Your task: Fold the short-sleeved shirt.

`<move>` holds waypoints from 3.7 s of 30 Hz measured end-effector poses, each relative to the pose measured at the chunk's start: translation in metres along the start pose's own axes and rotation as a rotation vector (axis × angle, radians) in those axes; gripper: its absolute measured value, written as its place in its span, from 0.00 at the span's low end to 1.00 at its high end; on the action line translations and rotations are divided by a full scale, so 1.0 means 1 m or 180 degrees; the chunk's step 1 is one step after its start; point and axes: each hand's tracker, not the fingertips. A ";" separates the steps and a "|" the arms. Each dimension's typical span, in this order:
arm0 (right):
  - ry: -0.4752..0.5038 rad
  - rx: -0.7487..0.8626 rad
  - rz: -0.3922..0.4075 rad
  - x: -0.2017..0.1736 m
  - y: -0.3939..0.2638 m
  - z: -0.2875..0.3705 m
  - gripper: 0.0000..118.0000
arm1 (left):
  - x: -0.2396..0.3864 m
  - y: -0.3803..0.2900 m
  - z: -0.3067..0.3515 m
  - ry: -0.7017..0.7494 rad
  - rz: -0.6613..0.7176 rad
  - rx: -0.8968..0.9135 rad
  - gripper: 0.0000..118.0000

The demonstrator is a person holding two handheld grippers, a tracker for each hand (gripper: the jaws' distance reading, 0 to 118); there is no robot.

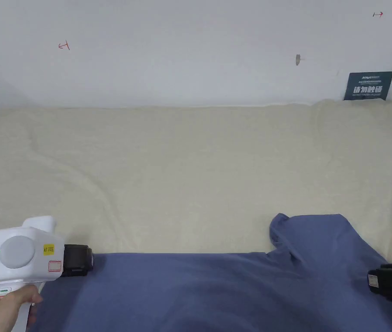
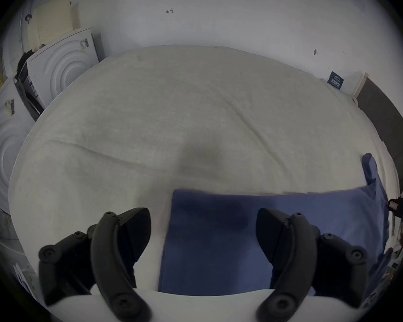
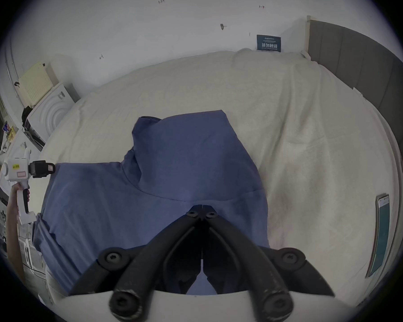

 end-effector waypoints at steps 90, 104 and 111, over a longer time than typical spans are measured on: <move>0.0043 0.1571 0.0440 -0.055 -0.173 0.174 0.46 | -0.061 -0.226 0.231 -0.0435 0.0252 0.0565 0.50; 0.0520 0.1595 0.0716 -0.171 -0.185 0.146 0.00 | -0.111 -0.250 0.224 -0.1191 0.1050 0.0709 0.07; 0.0884 0.1373 0.0629 -0.196 -0.192 0.137 0.00 | -0.141 -0.241 0.186 -0.1904 0.1406 0.0553 0.89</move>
